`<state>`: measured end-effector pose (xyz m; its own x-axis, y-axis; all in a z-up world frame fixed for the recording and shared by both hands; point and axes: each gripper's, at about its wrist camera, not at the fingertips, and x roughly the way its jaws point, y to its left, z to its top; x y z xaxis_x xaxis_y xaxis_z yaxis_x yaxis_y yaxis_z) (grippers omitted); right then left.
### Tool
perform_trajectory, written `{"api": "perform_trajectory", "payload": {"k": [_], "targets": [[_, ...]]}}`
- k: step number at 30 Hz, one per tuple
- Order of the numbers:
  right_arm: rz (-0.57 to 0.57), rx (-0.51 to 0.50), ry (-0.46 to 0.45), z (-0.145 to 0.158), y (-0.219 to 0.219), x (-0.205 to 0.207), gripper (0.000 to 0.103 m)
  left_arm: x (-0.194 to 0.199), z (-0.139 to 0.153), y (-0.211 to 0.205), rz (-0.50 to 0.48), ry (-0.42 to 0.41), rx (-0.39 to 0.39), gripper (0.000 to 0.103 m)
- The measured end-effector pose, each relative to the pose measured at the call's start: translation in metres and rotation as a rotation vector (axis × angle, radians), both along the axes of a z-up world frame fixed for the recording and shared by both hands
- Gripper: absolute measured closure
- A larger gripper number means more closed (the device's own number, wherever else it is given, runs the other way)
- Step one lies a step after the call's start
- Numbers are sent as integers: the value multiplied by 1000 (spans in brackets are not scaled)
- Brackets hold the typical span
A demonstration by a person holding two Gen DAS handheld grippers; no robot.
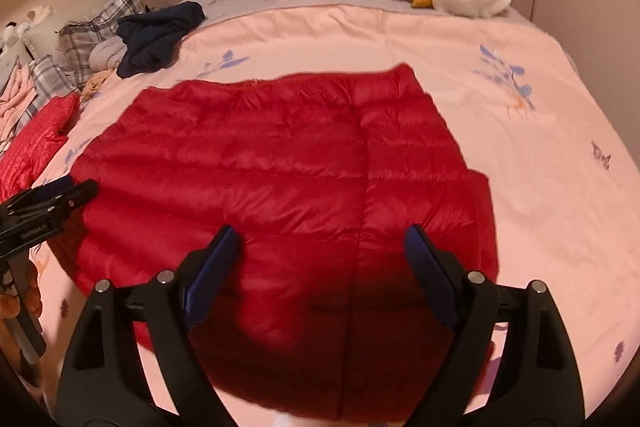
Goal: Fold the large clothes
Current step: 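Lift both open grippers up and back from the folded jacket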
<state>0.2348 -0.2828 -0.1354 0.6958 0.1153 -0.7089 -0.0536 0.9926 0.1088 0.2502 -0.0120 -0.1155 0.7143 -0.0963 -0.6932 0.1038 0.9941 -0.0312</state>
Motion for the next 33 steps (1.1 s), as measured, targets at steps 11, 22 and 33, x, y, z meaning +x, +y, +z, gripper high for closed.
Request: {"api": "perform_trajectory", "payload": {"k": [11,22,33], "targets": [[-5,23,-49,14,3,-32,14,-18,3,7,10,-5,-32,20],[-43,64,2,56,7,-63,2,-47,25,7,29,10,5,20],[-10,55,-99,163,27,-154,2,-139,150,2,18,-99,5,1]]}}
